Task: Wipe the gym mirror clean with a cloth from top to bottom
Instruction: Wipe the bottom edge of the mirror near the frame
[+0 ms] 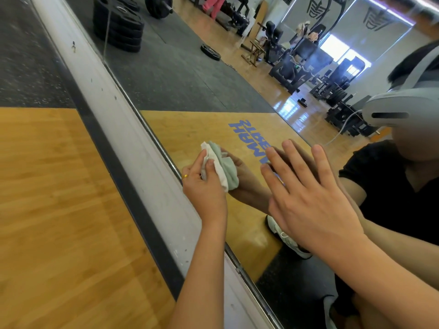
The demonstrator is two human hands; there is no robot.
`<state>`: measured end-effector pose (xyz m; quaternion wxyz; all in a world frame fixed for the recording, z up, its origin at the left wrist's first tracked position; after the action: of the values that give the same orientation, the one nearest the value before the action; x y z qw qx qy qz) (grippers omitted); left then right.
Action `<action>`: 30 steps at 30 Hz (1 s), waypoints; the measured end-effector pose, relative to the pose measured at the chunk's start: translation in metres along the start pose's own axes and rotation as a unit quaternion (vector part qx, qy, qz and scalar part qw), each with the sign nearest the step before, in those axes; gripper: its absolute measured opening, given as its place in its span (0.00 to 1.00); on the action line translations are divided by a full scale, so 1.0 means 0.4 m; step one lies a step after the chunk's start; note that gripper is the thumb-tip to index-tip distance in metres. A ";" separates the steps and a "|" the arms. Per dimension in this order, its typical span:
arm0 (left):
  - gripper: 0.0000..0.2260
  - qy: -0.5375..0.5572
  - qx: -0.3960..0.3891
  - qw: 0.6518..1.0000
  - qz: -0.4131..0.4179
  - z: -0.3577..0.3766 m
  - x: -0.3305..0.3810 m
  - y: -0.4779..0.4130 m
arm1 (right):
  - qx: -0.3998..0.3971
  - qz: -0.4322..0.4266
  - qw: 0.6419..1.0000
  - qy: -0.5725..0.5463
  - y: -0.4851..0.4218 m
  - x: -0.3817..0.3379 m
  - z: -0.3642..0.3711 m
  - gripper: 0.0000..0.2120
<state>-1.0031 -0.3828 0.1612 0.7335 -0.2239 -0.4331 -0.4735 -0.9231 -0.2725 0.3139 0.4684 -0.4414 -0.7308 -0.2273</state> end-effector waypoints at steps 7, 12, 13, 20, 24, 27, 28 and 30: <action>0.16 0.022 -0.074 0.997 -0.017 -0.002 0.010 -0.009 | -0.006 0.001 1.000 0.002 0.002 0.001 -0.001 0.27; 0.15 0.035 -0.070 0.996 0.036 0.032 0.084 -0.008 | 0.000 -0.001 1.000 0.000 0.001 -0.004 0.004 0.26; 0.15 0.023 -0.073 0.995 0.061 0.053 0.116 -0.014 | 0.001 -0.001 1.000 -0.001 0.001 -0.002 0.006 0.26; 0.15 -0.137 -0.065 0.974 0.169 0.119 0.193 -0.055 | -0.003 0.003 1.000 -0.022 0.000 0.001 -0.001 0.26; 0.08 -0.251 -0.168 0.929 0.215 0.106 0.215 -0.099 | 0.000 0.008 0.999 -0.031 -0.001 0.002 -0.006 0.26; 0.05 -0.308 -0.248 0.887 0.238 0.063 0.221 -0.141 | -0.003 0.010 1.000 -0.028 -0.002 0.002 -0.007 0.25; 0.04 -0.304 -0.256 0.887 0.237 0.048 0.215 -0.147 | -0.002 0.011 1.000 -0.026 -0.003 0.003 -0.007 0.25; 0.04 -0.269 -0.259 0.898 0.232 0.030 0.199 -0.145 | 0.002 0.015 1.000 -0.024 -0.002 0.002 -0.003 0.24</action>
<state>-1.0456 -0.4400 0.2303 0.5943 -0.6191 -0.4118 -0.3067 -0.9231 -0.2734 0.3154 0.4548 -0.4566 -0.7356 -0.2086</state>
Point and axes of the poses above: each hand's wrist, its own y-axis away from the middle knuckle, its own z-axis out of the palm, x = y × z, the point moved 6 cm from there along -y, towards the middle knuckle, and after that the axes turned 13 degrees about -x, right-handed, at the moved point
